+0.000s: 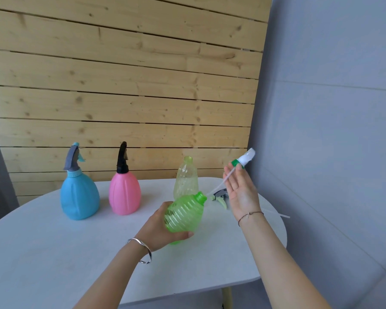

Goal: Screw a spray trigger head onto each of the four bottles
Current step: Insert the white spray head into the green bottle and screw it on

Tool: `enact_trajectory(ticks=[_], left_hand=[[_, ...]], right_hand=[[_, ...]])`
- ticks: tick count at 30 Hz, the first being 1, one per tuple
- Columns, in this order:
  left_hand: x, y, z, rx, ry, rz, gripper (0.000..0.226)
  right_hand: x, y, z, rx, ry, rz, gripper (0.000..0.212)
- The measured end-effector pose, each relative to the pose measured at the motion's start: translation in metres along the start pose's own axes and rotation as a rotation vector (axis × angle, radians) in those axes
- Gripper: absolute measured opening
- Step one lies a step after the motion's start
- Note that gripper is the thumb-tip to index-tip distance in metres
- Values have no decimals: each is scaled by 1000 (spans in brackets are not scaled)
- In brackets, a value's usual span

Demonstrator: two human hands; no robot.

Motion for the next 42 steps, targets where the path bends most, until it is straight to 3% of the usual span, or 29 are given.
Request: enact_trajectory(ticks=[10, 21, 27, 31, 36, 39, 42], left_hand=[[13, -10, -23, -55, -173, 23, 79], [3, -5, -4, -6, -234, 93, 71], [-7, -2, 9, 15, -162, 177, 74], [-7, 0, 12, 38, -141, 233, 75], [7, -4, 6, 78, -162, 425, 105], [52, -2, -15, 63, -365, 157, 98], [83, -9, -48, -147, -347, -148, 46]], right_hand=[[-28, -27, -25, -78, -353, 405, 20], [-37, -35, -29, -23, -525, 606, 22], [-37, -46, -43, -23, -562, 668, 27], [-35, -46, -51, -4, -563, 623, 27], [-40, -54, -66, 67, -580, 528, 24], [-39, -55, -71, 62, -559, 455, 26], [-38, -58, -75, 67, -532, 384, 27]])
Point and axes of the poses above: each hand's wrist, its own y-axis towards the middle knuckle, its own x-axis out of the back of the hand, z = x × y, the point moved 7 cm from there along y, towards the middle knuckle, and after that the axes turned 15 degrees about x, right-handed, at the moved point
